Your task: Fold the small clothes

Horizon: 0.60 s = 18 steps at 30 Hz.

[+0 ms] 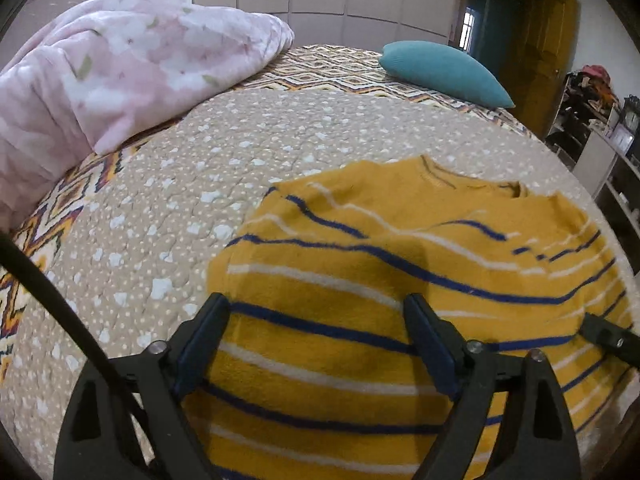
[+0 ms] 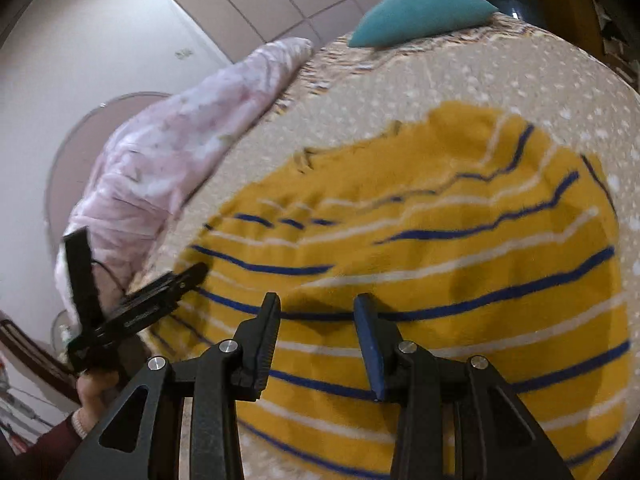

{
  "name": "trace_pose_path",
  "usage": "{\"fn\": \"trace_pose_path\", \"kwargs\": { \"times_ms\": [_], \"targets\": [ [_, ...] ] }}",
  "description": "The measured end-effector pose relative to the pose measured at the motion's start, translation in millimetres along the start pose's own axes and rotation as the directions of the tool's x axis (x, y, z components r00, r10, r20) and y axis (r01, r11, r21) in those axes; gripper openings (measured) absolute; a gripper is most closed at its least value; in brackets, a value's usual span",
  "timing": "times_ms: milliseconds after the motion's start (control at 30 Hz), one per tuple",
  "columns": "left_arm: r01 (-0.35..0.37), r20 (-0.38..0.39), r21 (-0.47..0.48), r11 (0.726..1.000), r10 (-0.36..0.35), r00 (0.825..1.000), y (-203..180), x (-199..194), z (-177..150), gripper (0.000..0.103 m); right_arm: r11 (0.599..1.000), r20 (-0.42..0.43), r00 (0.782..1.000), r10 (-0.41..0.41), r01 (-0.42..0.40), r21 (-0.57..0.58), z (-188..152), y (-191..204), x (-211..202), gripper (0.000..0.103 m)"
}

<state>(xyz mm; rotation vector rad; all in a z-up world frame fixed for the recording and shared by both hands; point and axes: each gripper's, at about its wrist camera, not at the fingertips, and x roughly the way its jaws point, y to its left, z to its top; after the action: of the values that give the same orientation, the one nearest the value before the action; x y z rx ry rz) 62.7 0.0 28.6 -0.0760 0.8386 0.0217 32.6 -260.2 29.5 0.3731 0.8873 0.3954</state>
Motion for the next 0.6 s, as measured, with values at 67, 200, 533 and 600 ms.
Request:
{"fn": "trace_pose_path", "kwargs": {
  "times_ms": [67,200,533,600],
  "targets": [
    [0.015,-0.004,-0.023,1.000,-0.015,1.000,5.9,3.4,-1.8,0.096,1.000,0.021,1.000,-0.003,0.003,0.004,-3.1,-12.7,-3.7,0.034],
    [0.075,-0.065,-0.111,0.991,-0.083,0.994,22.6,21.6,-2.9,0.103,0.997,0.080,0.995,-0.056,0.052,0.052,-12.6,-46.2,-32.6,0.027],
    [0.070,-0.042,-0.104,0.992,-0.075,0.996,19.9,22.1,-6.0,0.103,0.990,0.165,0.976,-0.142,0.143,0.004,10.6,-12.1,-66.7,0.036],
    [0.072,-0.041,-0.106,0.992,-0.077,0.996,20.3,22.2,-5.7,0.103,0.994,0.140,0.986,-0.090,0.098,-0.049,21.0,14.1,-44.7,0.036]
  ]
}}
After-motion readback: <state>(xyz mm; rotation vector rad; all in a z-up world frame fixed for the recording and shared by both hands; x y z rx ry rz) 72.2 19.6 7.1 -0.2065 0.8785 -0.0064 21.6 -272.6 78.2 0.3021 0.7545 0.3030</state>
